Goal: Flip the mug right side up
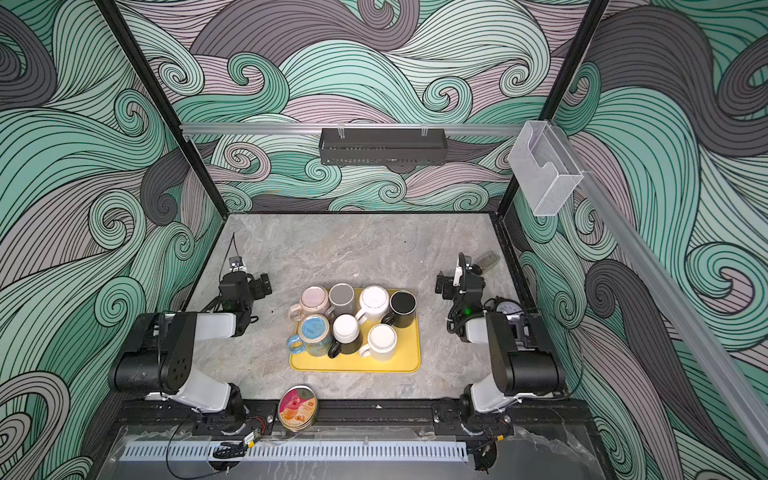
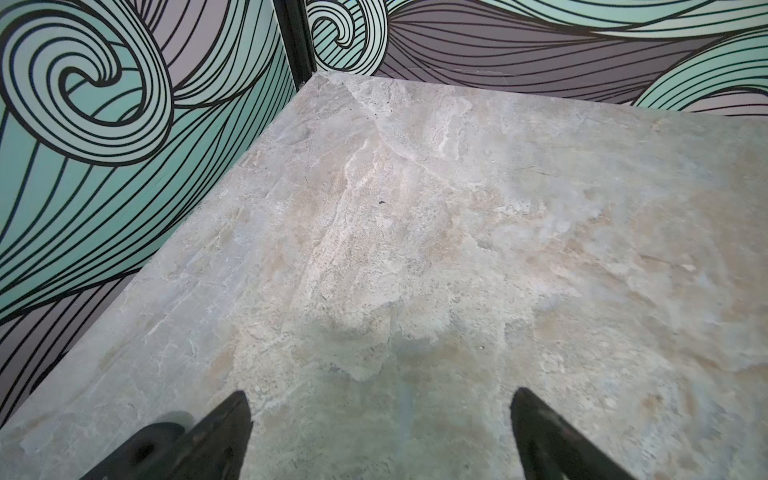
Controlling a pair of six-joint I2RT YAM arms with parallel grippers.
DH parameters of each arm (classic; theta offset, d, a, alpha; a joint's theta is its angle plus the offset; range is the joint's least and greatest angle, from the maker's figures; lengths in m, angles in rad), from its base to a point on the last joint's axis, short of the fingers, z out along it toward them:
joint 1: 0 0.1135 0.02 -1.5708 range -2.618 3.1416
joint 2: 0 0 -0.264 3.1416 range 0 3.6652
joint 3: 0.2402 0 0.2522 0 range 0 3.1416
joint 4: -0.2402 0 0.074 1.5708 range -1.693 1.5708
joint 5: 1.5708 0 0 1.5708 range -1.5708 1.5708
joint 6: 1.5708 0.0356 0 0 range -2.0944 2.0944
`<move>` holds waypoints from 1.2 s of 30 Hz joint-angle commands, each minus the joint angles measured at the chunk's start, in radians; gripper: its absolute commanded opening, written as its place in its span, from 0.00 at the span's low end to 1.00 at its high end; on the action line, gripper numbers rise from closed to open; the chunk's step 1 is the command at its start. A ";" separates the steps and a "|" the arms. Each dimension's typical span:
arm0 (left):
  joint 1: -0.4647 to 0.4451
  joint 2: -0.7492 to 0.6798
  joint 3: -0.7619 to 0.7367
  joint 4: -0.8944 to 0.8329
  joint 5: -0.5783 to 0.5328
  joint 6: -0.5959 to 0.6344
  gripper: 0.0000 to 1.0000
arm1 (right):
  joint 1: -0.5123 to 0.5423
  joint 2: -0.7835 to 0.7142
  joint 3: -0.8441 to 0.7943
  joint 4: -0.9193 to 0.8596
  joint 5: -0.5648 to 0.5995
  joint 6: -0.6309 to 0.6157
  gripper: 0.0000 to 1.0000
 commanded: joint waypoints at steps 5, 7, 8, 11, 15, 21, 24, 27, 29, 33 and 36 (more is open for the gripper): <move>-0.005 -0.018 0.006 0.011 -0.005 -0.004 0.98 | -0.007 -0.009 0.005 0.001 -0.018 -0.012 1.00; -0.005 -0.017 0.006 0.011 -0.004 -0.004 0.99 | -0.006 -0.008 0.005 0.004 -0.019 -0.012 1.00; -0.005 -0.017 0.006 0.011 -0.004 -0.004 0.99 | -0.005 -0.009 0.006 0.000 -0.017 -0.012 1.00; -0.005 -0.017 0.006 0.011 -0.004 -0.004 0.98 | -0.007 -0.008 0.006 0.001 -0.018 -0.012 1.00; -0.005 -0.017 0.006 0.013 -0.004 -0.004 0.99 | -0.006 -0.008 0.006 0.001 -0.018 -0.013 1.00; -0.005 -0.016 0.006 0.010 -0.005 -0.004 0.99 | -0.005 -0.010 0.004 0.006 -0.016 -0.015 0.99; -0.006 -0.014 0.011 0.004 -0.009 -0.007 0.99 | -0.005 -0.010 0.003 0.006 -0.015 -0.015 1.00; -0.005 -0.015 0.009 0.006 -0.010 -0.007 0.99 | -0.005 -0.008 0.005 0.004 -0.015 -0.015 0.99; -0.005 -0.015 0.009 0.007 -0.010 -0.007 0.99 | -0.005 -0.007 0.006 0.001 -0.016 -0.013 1.00; -0.005 -0.010 0.018 -0.004 -0.013 -0.009 0.99 | -0.005 -0.009 0.004 0.004 -0.015 -0.013 1.00; -0.005 -0.010 0.019 -0.004 -0.013 -0.010 0.99 | -0.005 -0.008 0.005 0.004 -0.015 -0.013 1.00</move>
